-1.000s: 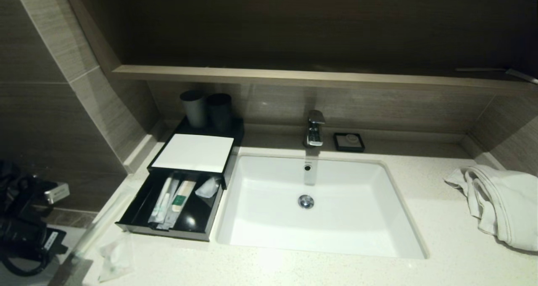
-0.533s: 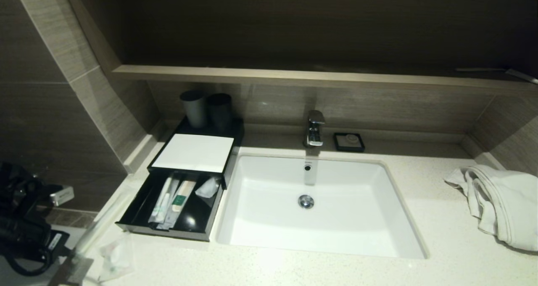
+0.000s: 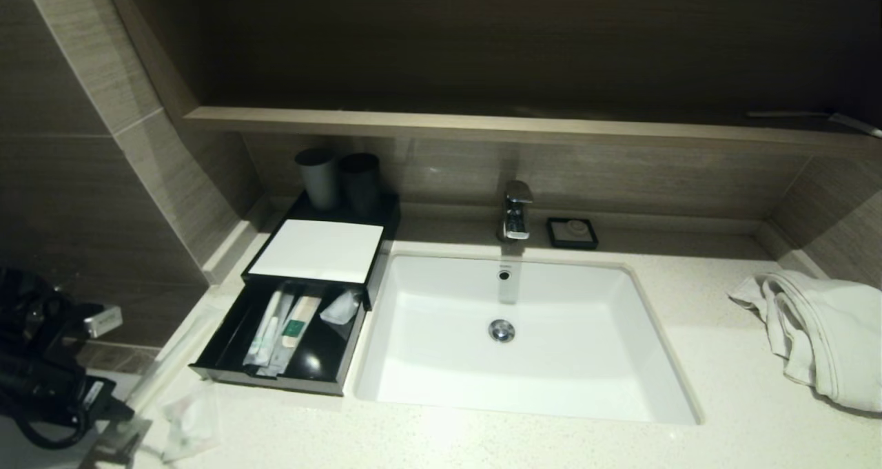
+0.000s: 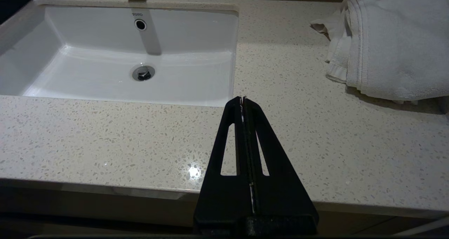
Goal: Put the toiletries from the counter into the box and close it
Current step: Pick up the bathroom toiletry
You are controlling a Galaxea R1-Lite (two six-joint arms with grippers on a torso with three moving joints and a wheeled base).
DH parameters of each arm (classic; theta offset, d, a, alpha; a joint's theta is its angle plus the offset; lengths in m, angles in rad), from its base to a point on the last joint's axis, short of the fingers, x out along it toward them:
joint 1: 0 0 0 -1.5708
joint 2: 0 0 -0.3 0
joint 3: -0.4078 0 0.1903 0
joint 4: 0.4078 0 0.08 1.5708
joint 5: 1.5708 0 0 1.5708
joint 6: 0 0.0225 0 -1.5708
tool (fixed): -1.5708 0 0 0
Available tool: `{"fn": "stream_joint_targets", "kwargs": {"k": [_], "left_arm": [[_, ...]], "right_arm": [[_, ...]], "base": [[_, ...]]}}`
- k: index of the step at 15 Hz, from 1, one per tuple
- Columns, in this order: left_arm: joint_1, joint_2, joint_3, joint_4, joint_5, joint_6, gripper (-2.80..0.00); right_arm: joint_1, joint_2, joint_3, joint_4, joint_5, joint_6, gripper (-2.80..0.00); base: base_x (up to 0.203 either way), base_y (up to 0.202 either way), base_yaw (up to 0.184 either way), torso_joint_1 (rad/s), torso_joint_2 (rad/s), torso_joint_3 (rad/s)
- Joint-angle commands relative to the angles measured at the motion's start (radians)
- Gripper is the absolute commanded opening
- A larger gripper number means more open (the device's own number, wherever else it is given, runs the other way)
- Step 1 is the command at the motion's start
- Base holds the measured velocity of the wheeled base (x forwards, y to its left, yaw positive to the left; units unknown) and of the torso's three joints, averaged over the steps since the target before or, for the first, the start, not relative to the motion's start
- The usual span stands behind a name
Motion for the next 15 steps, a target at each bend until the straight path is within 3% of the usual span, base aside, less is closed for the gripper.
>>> {"fn": "stream_joint_targets", "kwargs": {"k": [1,15], "left_arm": [[0.001,0.015,-0.001,0.002,-0.002,0.003,0.0],[-0.001,0.081,0.002,-0.036,0.0,0.02,0.0]], "right_arm": [[0.0,0.0,0.0,0.0,0.0,0.0,-2.8],[0.0,0.0,0.0,0.0,0.0,0.0,-2.8]], "base": [[0.0,0.0,0.0,0.0,0.0,0.0],[0.0,0.0,0.0,0.0,0.0,0.0]]}}
